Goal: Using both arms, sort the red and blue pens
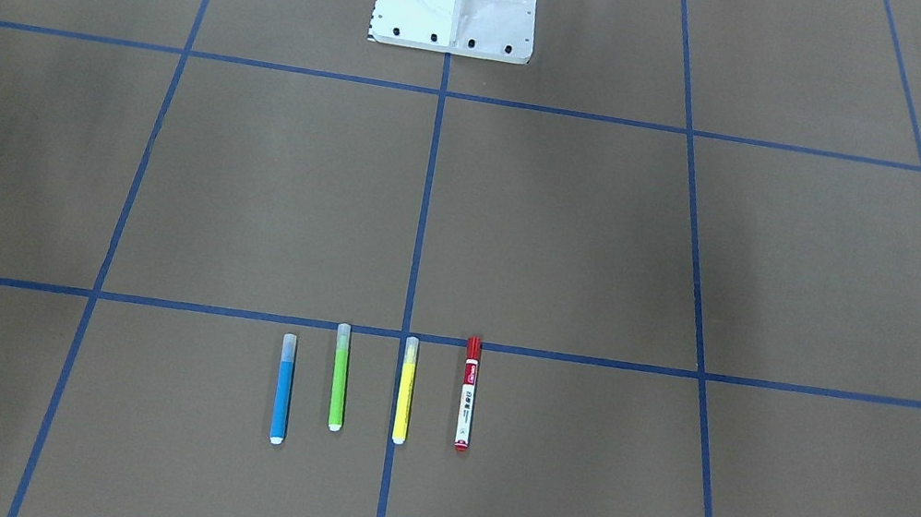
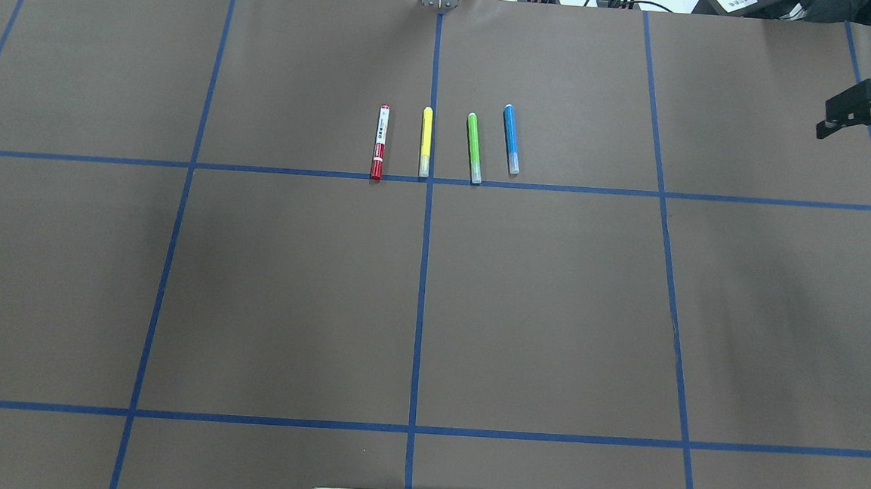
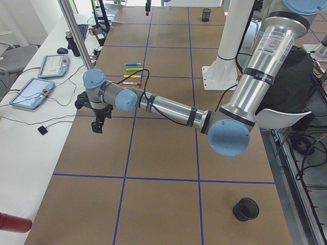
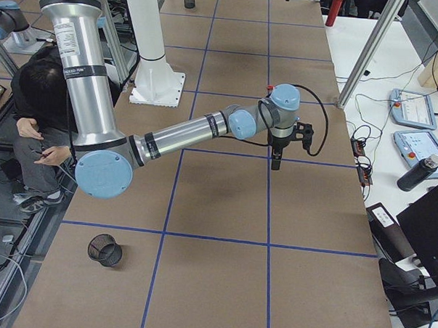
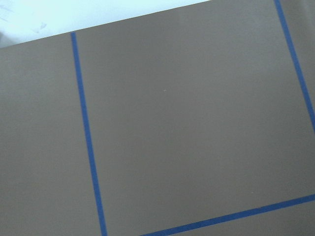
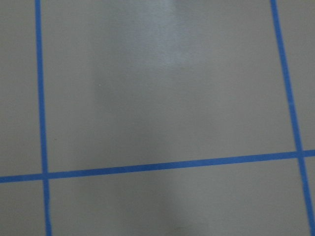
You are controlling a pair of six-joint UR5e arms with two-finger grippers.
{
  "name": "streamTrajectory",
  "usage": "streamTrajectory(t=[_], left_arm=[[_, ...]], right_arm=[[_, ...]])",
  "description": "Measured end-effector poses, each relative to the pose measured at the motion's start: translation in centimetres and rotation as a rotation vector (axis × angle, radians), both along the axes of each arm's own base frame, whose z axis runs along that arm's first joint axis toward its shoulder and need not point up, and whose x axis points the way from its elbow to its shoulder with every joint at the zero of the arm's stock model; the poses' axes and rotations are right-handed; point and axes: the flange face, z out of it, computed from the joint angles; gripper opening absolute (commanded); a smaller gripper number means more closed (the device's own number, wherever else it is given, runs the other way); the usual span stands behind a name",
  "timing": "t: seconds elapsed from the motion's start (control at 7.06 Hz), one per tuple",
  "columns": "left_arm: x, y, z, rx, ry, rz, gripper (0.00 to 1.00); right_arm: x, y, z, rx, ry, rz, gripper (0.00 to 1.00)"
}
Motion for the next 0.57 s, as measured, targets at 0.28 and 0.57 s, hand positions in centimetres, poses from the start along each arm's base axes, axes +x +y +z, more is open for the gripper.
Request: streamTrajectory(t=[0.28, 0.57], left_arm=[[10.9, -1.5, -5.4, 0.022, -0.028, 0.073, 1.0], [18.6, -1.8, -9.2, 0.018, -0.029, 0.115, 1.0]], right_arm=[[-6.0, -0.5, -4.0, 0.05, -0.021, -0.074, 1.0], [-9.2, 0.2, -4.9, 0.088, -0.039, -0.123, 1.0]])
